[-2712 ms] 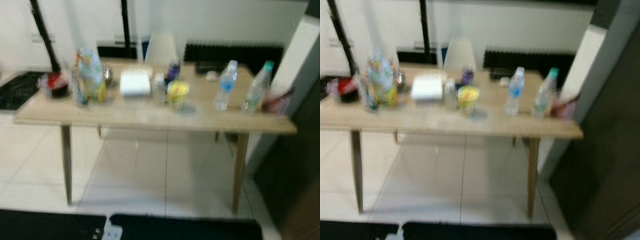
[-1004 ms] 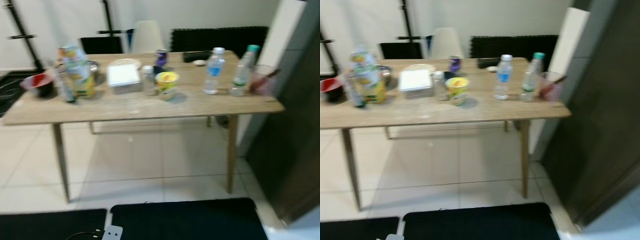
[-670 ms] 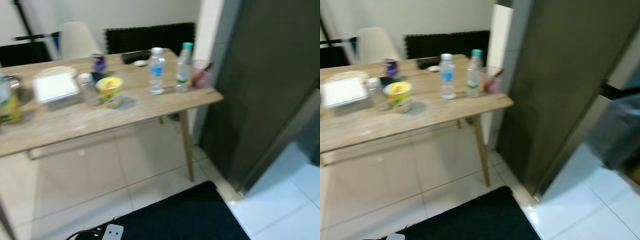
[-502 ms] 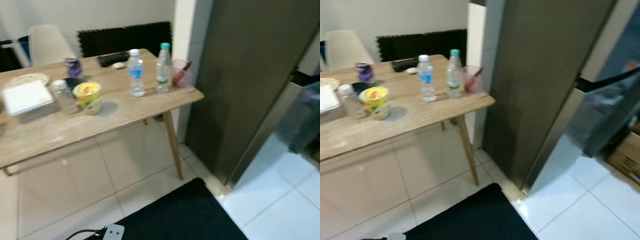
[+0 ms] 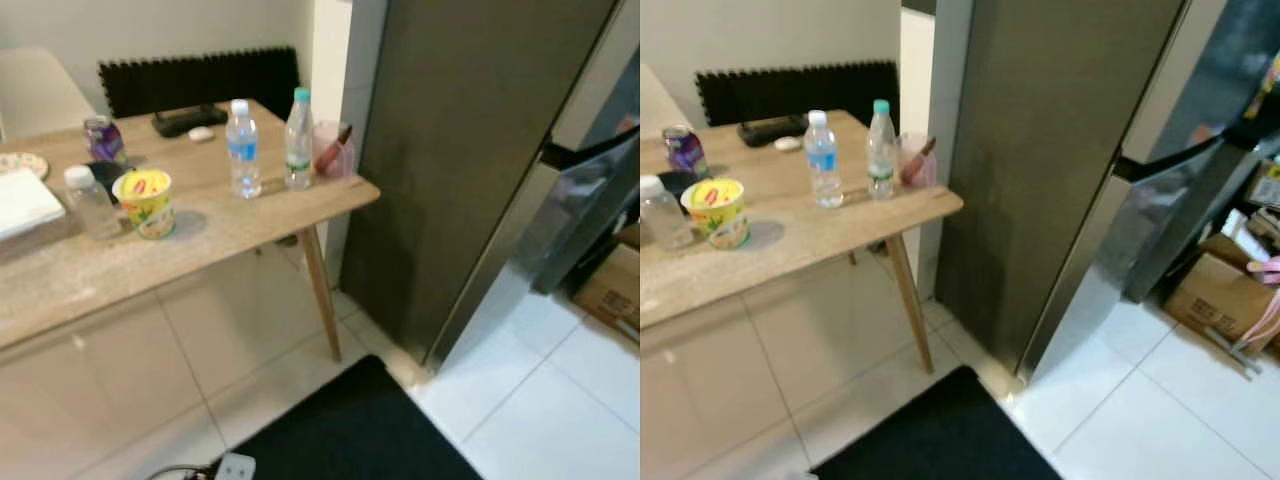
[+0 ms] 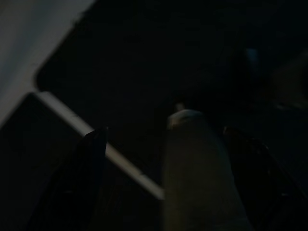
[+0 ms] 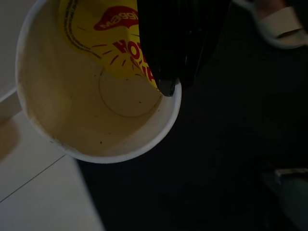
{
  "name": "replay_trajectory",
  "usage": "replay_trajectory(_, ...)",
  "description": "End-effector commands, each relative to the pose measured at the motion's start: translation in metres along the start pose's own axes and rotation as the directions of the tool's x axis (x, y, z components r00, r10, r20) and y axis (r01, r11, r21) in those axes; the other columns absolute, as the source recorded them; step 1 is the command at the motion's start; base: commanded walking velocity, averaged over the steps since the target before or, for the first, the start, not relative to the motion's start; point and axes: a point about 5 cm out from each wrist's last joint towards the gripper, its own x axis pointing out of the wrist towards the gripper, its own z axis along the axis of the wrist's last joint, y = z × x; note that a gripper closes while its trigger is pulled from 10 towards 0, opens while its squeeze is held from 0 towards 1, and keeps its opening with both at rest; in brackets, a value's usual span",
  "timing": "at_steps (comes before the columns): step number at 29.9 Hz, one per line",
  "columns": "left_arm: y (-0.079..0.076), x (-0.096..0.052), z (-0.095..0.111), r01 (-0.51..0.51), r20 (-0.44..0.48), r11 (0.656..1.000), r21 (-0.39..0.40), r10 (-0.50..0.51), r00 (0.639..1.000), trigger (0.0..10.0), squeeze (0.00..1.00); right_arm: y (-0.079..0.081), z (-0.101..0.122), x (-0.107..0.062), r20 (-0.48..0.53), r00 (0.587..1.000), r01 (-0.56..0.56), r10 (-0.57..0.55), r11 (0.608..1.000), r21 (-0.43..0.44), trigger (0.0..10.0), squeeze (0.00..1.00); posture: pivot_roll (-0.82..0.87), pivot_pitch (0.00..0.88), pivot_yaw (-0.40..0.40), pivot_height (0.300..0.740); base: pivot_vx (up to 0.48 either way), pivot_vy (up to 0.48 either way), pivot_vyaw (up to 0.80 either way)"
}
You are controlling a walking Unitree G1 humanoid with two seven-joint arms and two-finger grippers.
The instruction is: Restocking fridge
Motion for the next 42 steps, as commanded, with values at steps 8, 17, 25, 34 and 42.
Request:
replay_trajectory(8,-0.005,0.001,0.004,0.017,0.008,1.000,0.020,-0.017,1.000,10.0,0.00,-0.006,-0.004,-0.001,-0.008,1.000,0.009,-0.009,1.000,0.004,10.0,0.00,-0.07,0.000,-0.023,0.740,0.000,0.000,-0.80)
replay_trajectory(17,-0.001,0.000,-0.001,0.009,-0.003,1.000,0.015,-0.009,1.000,10.0,0.00,-0.005,-0.002,-0.001,0.008,1.000,0.012,-0.012,1.000,0.017,10.0,0.00,-0.07,0.000,-0.022,0.740,0.000,0.000,-0.77)
replay_trajectory(25,0.002,0.000,-0.001,0.016,0.003,0.999,-0.032,-0.016,1.000,10.0,0.00,-0.004,0.002,-0.001,0.030,1.000,0.006,-0.007,1.000,0.028,10.0,0.00,-0.07,0.000,-0.022,0.740,0.000,-0.068,0.00)
replay_trajectory(34,0.006,-0.001,-0.003,0.018,0.000,0.999,-0.040,-0.018,1.000,10.0,0.00,-0.003,0.003,0.000,0.034,0.999,0.001,-0.002,1.000,0.026,10.0,0.00,-0.07,0.000,-0.022,0.740,0.000,-0.381,0.00)
replay_trajectory(42,0.006,-0.001,-0.003,0.021,-0.001,0.999,-0.045,-0.021,1.000,10.0,0.00,-0.002,0.004,0.000,0.038,0.999,-0.002,0.001,1.000,0.027,10.0,0.00,-0.07,0.000,-0.022,0.740,0.000,-0.419,0.00)
